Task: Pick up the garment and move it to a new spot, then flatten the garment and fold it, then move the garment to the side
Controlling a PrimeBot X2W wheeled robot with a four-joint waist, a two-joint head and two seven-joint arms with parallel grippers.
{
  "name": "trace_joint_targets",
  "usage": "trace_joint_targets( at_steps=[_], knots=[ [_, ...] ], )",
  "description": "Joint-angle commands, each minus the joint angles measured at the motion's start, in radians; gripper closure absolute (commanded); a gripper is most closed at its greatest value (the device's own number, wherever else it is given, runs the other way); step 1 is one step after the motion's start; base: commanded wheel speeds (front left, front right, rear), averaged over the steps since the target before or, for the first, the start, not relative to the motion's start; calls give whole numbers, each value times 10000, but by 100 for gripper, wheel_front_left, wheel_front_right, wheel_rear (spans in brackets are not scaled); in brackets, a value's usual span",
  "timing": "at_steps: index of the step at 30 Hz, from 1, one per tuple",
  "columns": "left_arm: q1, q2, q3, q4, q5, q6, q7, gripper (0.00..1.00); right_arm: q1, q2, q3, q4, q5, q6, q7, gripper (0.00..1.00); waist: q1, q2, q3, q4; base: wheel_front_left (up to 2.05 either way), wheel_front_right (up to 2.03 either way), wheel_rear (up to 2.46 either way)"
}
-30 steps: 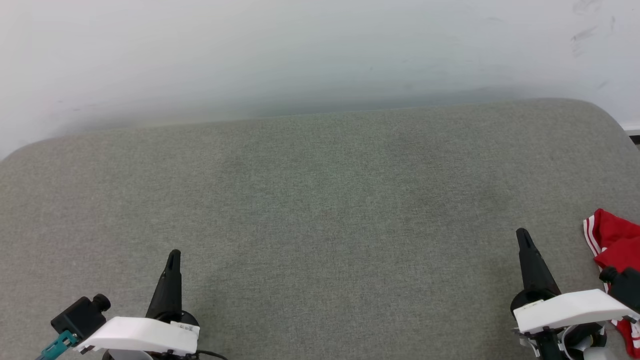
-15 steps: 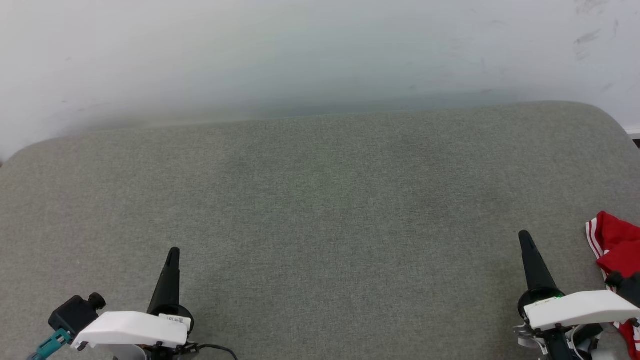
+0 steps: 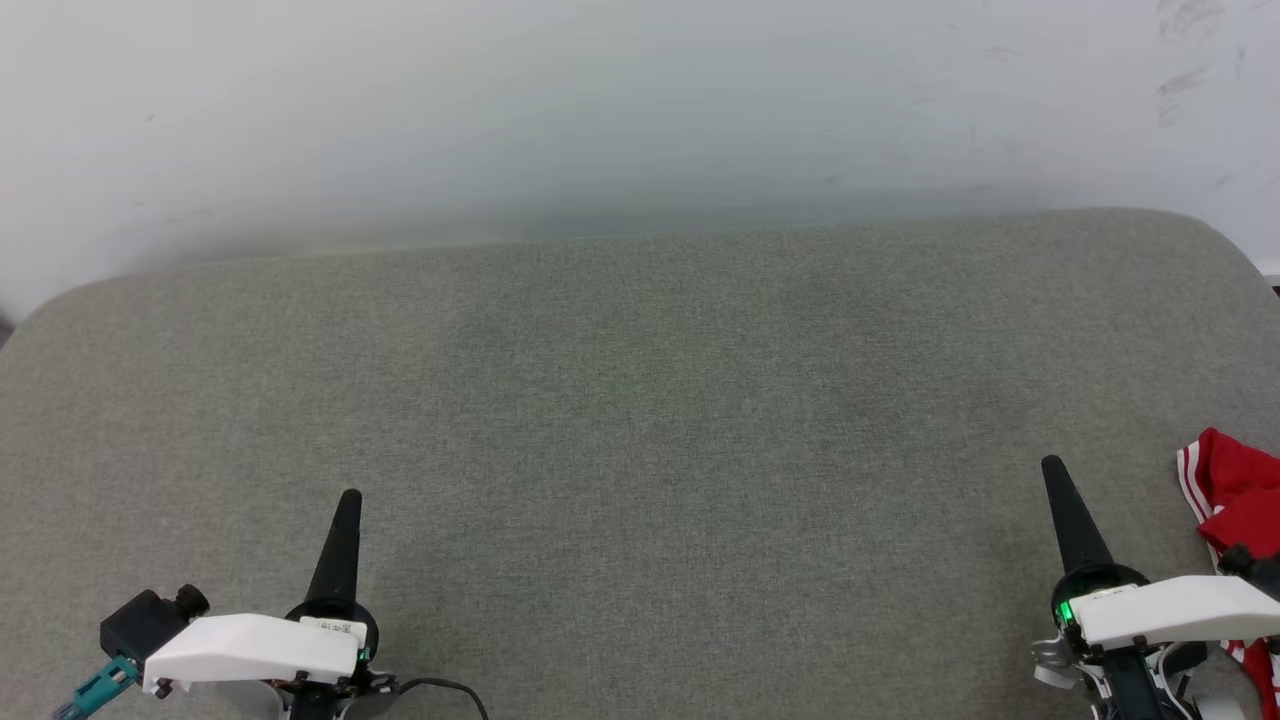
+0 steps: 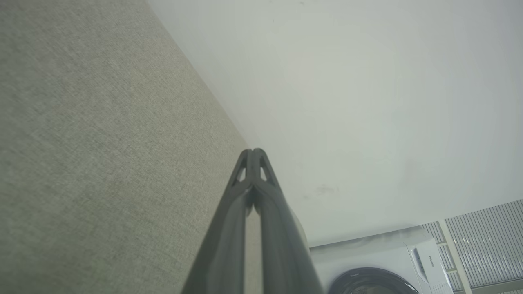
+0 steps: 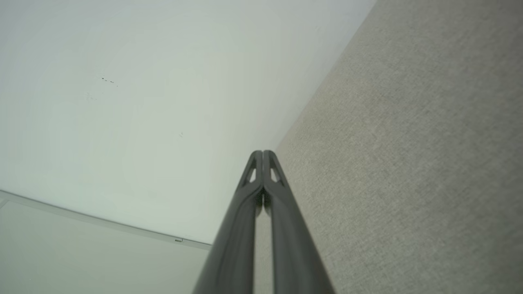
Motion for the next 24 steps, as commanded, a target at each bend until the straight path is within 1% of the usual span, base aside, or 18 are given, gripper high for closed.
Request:
trace_joint_targets(
  at_steps=[1, 23, 24],
  knots=[
    [-238, 21, 64, -5, -285, 1, 82, 100, -195, -77, -33, -20, 325, -1, 69, 100, 0, 0, -7, 11, 0, 0, 0],
    [-478, -55, 221, 334, -2166, 1, 622, 100, -282, -55, -211, 161, 2335, -2, 524, 100, -1, 0, -91, 133, 0, 0, 0],
    [-514, -64, 244, 375, -2401, 1, 699, 100, -291, -50, -230, 186, 2581, -2, 585, 100, -1, 0, -102, 150, 0, 0, 0]
  ],
)
